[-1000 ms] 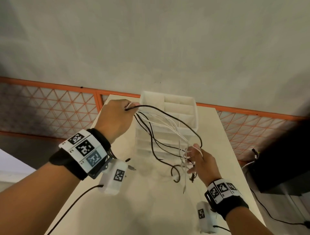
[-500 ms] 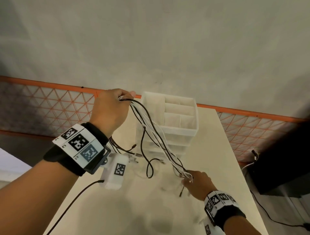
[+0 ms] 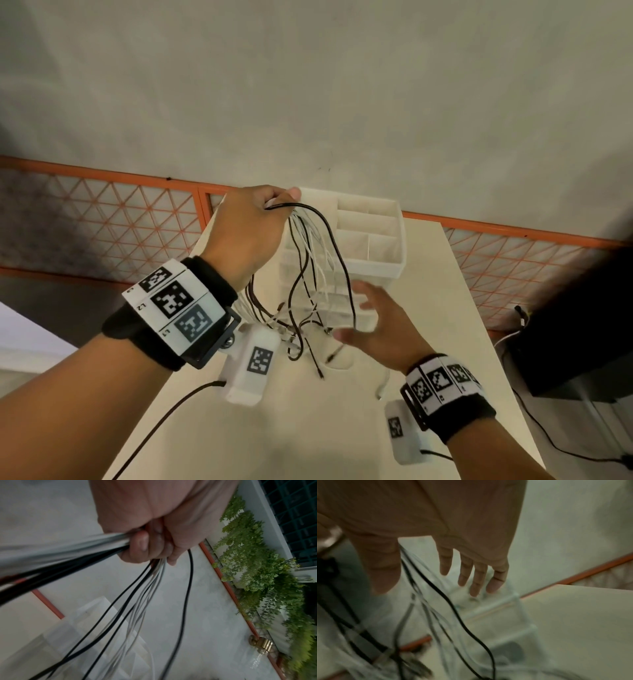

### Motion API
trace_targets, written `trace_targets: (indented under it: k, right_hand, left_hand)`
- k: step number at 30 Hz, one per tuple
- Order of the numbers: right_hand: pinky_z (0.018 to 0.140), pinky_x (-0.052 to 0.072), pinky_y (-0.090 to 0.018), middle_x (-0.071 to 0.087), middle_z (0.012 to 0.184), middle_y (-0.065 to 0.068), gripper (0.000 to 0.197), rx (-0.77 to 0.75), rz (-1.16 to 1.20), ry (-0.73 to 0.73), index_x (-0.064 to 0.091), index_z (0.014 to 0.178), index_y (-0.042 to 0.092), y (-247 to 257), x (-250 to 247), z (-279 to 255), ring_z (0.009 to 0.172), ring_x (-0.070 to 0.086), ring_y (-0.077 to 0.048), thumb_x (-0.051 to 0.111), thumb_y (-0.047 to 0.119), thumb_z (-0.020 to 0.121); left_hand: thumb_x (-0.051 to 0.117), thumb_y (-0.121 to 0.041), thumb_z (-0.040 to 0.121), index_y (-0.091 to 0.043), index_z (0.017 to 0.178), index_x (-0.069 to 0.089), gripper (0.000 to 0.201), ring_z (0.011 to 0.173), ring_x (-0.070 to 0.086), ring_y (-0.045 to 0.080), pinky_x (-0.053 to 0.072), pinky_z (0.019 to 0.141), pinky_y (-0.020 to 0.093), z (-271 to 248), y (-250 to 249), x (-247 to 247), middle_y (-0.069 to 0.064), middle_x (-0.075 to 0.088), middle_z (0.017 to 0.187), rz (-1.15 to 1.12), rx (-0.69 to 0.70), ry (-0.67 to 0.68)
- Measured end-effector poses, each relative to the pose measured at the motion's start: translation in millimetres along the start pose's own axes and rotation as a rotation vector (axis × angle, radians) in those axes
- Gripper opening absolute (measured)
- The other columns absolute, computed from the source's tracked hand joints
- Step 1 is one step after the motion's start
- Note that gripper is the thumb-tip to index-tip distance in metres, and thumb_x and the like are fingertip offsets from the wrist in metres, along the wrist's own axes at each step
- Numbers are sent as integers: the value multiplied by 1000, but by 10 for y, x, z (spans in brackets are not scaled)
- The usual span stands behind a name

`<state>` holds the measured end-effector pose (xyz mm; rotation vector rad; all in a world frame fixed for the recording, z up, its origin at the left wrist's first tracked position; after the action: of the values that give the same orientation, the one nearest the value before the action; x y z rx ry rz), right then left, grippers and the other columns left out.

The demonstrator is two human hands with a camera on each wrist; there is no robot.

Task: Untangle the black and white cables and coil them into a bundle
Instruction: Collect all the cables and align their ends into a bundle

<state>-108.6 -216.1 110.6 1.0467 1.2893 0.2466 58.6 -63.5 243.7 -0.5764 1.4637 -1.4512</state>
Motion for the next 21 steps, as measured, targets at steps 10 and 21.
trace_targets:
  k: [10,21]
  right_hand:
    - [97,48,-26,72,115,12,37,17,-54,172,62,129,39,238,305,191,104,69,-9,61,48,94]
    - [100,45,-30,45,150,0,75,263,-225,179,40,150,31,-521,235,27,125,55,-20,75,41,84]
  left_hand:
    - [59,-27,97,-14,108,73,23,79,23,-11,43,95,53,-145,-225,-39,-34,32,81,-46,-1,112]
    - [61,-26,95,-14,107,74,21,37,44,-6,50,60,23,-52,-210,-184,-23,63,80,-36,58,101]
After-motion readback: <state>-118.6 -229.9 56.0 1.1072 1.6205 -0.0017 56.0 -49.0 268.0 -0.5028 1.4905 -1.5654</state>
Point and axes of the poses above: each hand's wrist, its own z-axis towards the middle knuckle, its own x-axis out of the palm, y = z × x, the point moved 3 cm from there along z, towards the middle knuckle
